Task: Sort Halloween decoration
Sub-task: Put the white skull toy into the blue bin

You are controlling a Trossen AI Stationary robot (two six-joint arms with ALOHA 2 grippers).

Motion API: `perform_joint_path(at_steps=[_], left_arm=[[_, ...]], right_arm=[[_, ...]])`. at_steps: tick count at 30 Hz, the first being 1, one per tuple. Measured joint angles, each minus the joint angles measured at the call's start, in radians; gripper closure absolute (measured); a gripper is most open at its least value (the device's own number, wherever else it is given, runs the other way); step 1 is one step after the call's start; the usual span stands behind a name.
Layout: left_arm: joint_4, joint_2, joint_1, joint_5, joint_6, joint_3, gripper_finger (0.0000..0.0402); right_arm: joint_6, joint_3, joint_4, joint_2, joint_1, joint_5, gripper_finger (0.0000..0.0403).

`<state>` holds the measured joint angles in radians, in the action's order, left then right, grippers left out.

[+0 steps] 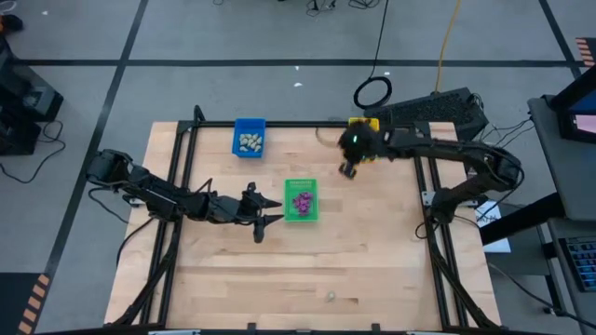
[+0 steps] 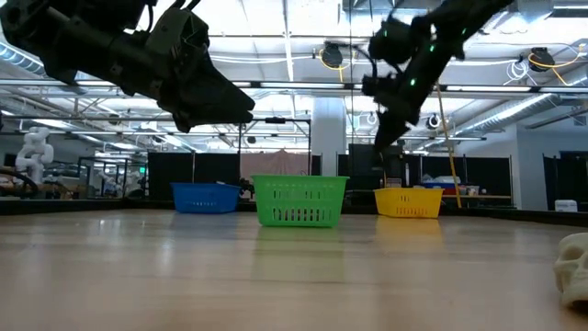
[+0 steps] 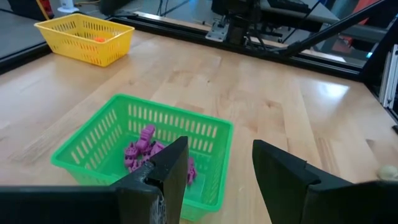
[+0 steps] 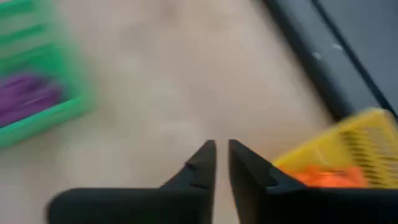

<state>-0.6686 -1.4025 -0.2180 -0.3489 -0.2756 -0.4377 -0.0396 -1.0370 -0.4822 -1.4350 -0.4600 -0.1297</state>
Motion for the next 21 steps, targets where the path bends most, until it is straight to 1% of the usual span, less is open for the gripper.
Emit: perform_joint_path(at_steps=[2, 4, 11, 16, 19, 21], left_arm=[[0.0, 0.0, 0.0, 0.0, 0.0, 0.0, 0.0223], [0.0, 0.0, 0.0, 0.0, 0.0, 0.0, 0.0223], [0.004, 0.0, 0.0, 0.0, -0.001, 0.0, 0.0223], [0.005, 0.0, 0.0, 0.0, -0.005, 0.0, 0.0223], [0.008, 0.0, 0.0, 0.0, -0.005, 0.0, 0.0223], [0.007, 0.0, 0.001, 0.0, -0.005, 0.0, 0.0223]], right_arm=[[0.018, 0.0, -0.031, 0.016, 0.092, 0.0, 0.0393], [0.033, 0.0, -0.038, 0.024, 0.184, -0.002, 0.0398], [0.108, 0.0, -0.073, -0.005, 0.529, -0.002, 0.0385], [0.162, 0.0, -0.047, -0.042, 0.745, 0.001, 0.0379], [0.209, 0.0, -0.003, -0.074, 0.853, 0.004, 0.0361], [0.225, 0.0, 0.046, -0.099, 0.912, 0.004, 0.0342]])
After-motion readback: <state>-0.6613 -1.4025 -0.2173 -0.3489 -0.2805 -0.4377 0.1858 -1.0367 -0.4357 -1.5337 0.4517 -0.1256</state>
